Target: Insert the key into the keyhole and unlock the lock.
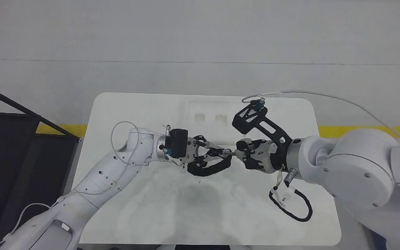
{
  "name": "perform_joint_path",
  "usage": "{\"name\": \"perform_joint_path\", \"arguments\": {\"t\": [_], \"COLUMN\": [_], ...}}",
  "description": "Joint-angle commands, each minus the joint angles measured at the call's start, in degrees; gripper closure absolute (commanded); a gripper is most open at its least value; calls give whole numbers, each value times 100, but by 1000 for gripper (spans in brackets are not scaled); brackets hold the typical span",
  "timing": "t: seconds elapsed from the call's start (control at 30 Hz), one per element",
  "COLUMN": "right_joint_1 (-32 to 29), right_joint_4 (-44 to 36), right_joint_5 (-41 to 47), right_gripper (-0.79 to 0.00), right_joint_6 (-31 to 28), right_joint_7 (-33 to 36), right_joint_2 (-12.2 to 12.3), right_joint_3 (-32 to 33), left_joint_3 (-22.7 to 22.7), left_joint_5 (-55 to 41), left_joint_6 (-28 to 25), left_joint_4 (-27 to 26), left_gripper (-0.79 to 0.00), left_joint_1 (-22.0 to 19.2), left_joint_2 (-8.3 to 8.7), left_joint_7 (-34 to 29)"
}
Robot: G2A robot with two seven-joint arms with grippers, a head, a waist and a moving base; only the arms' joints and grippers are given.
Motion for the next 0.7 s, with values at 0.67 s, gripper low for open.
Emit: {"name": "perform_joint_path", "arguments": {"t": [0.67], "right_joint_1": [129], "right_joint_4": [84], "right_joint_5": [-195], "right_gripper": [0], "right_joint_6": [208], "right_joint_7": [-171], "right_joint_2": [-61], "right_joint_3": [-387], "left_joint_3": [-156], "left_joint_5": [-147], "left_joint_6": [-157], "left_joint_4": [-161], "left_gripper": [0], "left_joint_1": [115], "left_joint_2": [-36], "left_joint_7": [-332]}}
